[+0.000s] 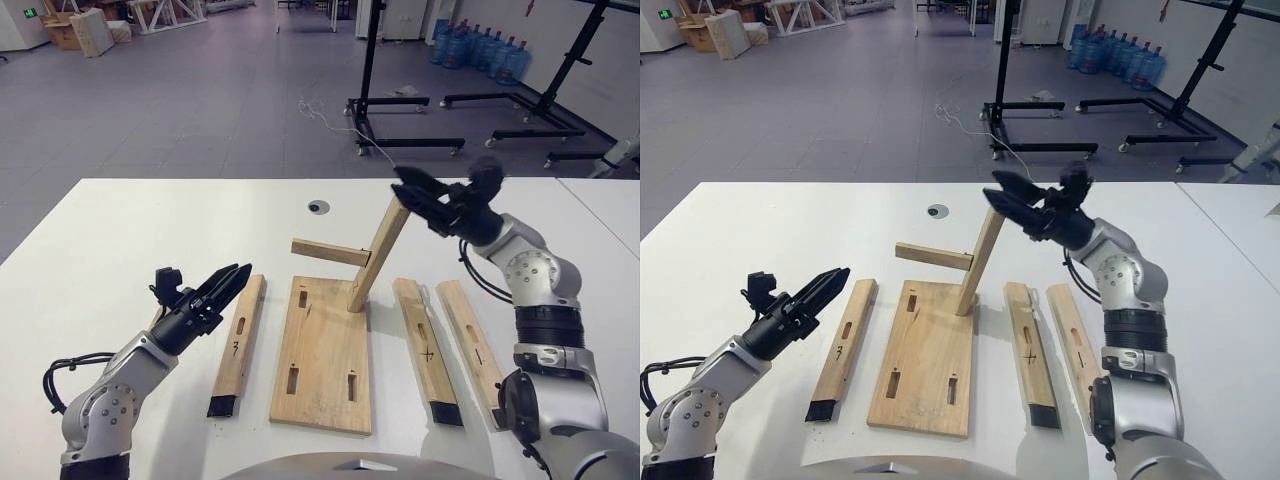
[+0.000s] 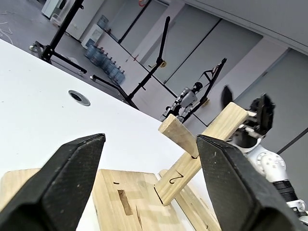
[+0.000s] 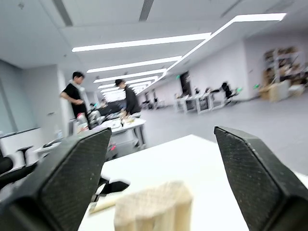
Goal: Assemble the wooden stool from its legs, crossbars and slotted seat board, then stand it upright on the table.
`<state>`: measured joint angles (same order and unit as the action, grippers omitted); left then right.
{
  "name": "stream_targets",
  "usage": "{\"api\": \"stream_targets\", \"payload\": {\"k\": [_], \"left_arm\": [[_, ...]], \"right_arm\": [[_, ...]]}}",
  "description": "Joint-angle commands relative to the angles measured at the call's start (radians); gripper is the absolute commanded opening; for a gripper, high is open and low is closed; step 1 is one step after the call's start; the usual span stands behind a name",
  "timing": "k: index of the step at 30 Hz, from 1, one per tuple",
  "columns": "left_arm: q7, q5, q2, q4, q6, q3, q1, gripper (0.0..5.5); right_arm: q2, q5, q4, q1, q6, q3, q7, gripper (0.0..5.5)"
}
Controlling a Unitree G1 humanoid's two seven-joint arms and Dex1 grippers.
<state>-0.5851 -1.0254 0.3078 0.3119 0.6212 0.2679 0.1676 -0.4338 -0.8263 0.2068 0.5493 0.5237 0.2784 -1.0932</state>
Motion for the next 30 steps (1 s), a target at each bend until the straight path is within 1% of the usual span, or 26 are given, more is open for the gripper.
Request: {"api": "stream_targets", "payload": {"k": [1,2,4,6,7,8,10,12,13,15,16,19,23,28,30], "left_arm": [[0.078,0.106,-0.022,0.025,-0.073,0.006,0.029,3.44],[0.135,0.133,-0.037,0.023,-0.08,0.014,0.033,3.44],[0.217,0.246,-0.046,0.064,-0.122,-0.002,0.079,3.44],[0.304,0.372,-0.063,0.143,-0.163,-0.028,0.16,3.44],[0.346,0.42,-0.083,0.189,-0.184,-0.036,0.202,3.44],[0.38,0.461,-0.093,0.233,-0.203,-0.031,0.229,3.44],[0.447,0.525,-0.116,0.305,-0.226,-0.023,0.257,3.44],[0.507,0.591,-0.132,0.367,-0.227,-0.046,0.269,3.44],[0.529,0.608,-0.138,0.389,-0.224,-0.046,0.271,3.44],[0.567,0.645,-0.154,0.428,-0.236,-0.034,0.278,3.44],[0.587,0.66,-0.167,0.453,-0.243,-0.027,0.289,3.44],[0.603,0.653,-0.203,0.497,-0.26,-0.032,0.313,3.44],[0.569,0.635,-0.207,0.484,-0.268,-0.054,0.314,3.44],[0.521,0.586,-0.202,0.457,-0.24,-0.07,0.305,3.44],[0.515,0.566,-0.205,0.444,-0.24,-0.062,0.292,3.44]], "right_arm": [[0.029,-0.088,-0.083,0.036,0.016,0.141,0.237,3.93],[0.043,-0.085,-0.134,0.005,0.019,0.174,0.344,3.93],[0.066,-0.015,-0.226,-0.077,0.025,0.186,0.536,3.93],[0.128,0.008,-0.275,-0.179,0.17,0.225,0.858,3.93],[0.141,0.03,-0.305,-0.232,0.211,0.22,0.941,3.93],[0.131,0.101,-0.383,-0.323,0.244,0.181,1.002,3.93],[0.059,0.248,-0.502,-0.479,0.261,0.08,1.033,3.93],[0.006,0.281,-0.553,-0.556,0.346,0.054,1.045,3.93],[-0.024,0.29,-0.615,-0.611,0.382,0.042,1.032,3.93],[-0.073,0.27,-0.76,-0.726,0.479,0.056,1.012,3.93],[-0.108,0.256,-0.808,-0.753,0.532,0.062,0.995,3.93],[-0.182,0.234,-0.838,-0.796,0.645,0.083,0.939,3.93],[-0.191,0.215,-0.842,-0.847,0.755,0.084,0.904,3.93],[-0.182,0.222,-0.822,-0.879,0.845,0.017,0.88,3.93],[-0.184,0.236,-0.807,-0.875,0.883,0.007,0.884,3.93]]}}
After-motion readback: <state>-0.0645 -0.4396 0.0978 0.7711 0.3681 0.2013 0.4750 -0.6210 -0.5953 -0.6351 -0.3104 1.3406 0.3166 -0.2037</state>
